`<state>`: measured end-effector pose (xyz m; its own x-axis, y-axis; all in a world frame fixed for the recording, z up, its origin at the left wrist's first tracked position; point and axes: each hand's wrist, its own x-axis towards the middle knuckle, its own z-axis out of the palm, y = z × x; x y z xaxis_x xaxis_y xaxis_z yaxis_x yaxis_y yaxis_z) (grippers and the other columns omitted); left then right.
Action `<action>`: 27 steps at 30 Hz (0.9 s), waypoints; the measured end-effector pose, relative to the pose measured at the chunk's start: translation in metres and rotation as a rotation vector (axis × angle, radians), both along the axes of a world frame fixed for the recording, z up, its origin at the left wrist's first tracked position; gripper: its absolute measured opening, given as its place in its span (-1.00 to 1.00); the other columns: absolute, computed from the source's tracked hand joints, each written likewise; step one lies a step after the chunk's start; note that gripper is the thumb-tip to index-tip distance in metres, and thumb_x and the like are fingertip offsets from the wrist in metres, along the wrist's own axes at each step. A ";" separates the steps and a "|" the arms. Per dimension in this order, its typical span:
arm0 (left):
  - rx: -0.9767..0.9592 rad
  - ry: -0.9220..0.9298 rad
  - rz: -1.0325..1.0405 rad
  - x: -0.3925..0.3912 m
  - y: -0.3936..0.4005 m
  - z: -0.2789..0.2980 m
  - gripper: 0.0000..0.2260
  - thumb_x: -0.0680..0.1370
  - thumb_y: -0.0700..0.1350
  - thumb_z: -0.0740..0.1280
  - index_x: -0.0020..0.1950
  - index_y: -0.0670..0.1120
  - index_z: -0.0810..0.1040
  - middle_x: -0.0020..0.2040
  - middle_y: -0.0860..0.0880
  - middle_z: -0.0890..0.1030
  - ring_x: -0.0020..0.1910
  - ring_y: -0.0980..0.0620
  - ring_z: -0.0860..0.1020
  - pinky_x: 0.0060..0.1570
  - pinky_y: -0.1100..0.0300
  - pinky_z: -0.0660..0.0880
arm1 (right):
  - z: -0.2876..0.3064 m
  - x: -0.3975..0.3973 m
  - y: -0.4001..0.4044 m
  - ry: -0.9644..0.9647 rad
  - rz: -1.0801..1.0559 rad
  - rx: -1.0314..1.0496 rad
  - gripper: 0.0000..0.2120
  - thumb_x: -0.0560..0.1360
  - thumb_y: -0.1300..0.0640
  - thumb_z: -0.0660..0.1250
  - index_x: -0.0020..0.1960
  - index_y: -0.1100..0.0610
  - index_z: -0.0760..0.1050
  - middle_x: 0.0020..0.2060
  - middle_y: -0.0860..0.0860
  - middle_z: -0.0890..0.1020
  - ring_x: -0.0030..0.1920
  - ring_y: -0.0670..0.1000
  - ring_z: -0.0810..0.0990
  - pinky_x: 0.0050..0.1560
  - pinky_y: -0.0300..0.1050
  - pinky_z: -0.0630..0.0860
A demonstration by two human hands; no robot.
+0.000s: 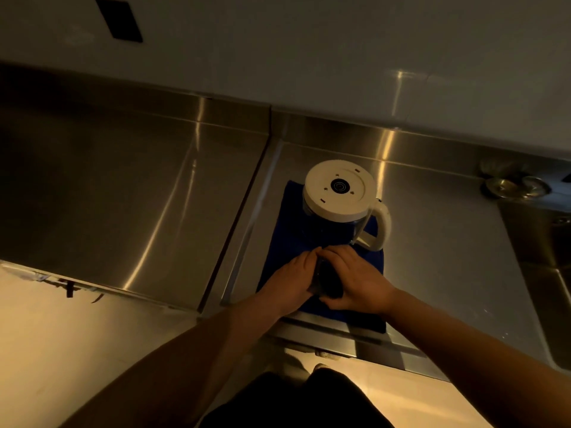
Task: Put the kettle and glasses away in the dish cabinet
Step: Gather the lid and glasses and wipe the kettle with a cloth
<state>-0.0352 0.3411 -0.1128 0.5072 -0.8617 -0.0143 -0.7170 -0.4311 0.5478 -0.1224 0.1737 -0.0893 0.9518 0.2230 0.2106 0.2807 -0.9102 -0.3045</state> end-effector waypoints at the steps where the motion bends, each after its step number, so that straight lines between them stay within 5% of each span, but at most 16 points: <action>1: -0.020 0.007 0.006 0.000 0.001 -0.001 -0.35 0.53 -0.06 0.34 0.52 -0.12 0.09 0.41 -0.12 0.32 0.33 -0.05 0.36 0.22 0.21 0.32 | -0.001 0.000 0.002 -0.001 -0.012 0.008 -0.19 0.34 -0.22 0.40 0.41 0.19 0.24 0.26 0.14 0.44 0.24 0.06 0.39 0.26 -0.15 0.35; 13: -0.059 -0.002 -0.031 0.017 0.021 0.014 -0.13 0.45 0.07 0.44 0.54 -0.11 -0.05 0.51 -0.11 0.16 0.43 -0.02 0.26 0.37 0.11 0.28 | -0.012 0.015 0.023 0.104 -0.168 0.132 -0.05 0.37 -0.28 0.36 0.54 0.10 -0.01 0.51 0.00 0.06 0.51 -0.09 -0.01 0.44 -0.27 -0.05; 19: 0.090 -0.179 -0.111 0.023 0.021 0.015 -0.14 0.52 0.18 0.28 0.54 -0.16 -0.18 0.56 -0.10 -0.15 0.52 -0.03 -0.01 0.47 0.12 0.08 | -0.019 0.009 0.023 0.118 -0.197 0.066 -0.16 0.48 -0.23 0.25 0.54 0.03 -0.14 0.52 -0.07 -0.10 0.50 -0.14 -0.18 0.44 -0.22 -0.07; 27: 0.174 -0.396 -0.168 0.029 0.016 0.013 -0.22 0.56 0.24 0.13 0.54 -0.18 -0.16 0.56 -0.15 -0.16 0.52 -0.05 -0.19 0.41 0.16 -0.30 | -0.022 0.003 0.021 0.142 -0.191 0.000 -0.29 0.56 -0.17 0.15 0.54 0.07 -0.09 0.53 -0.02 -0.09 0.51 -0.10 -0.21 0.47 -0.11 -0.02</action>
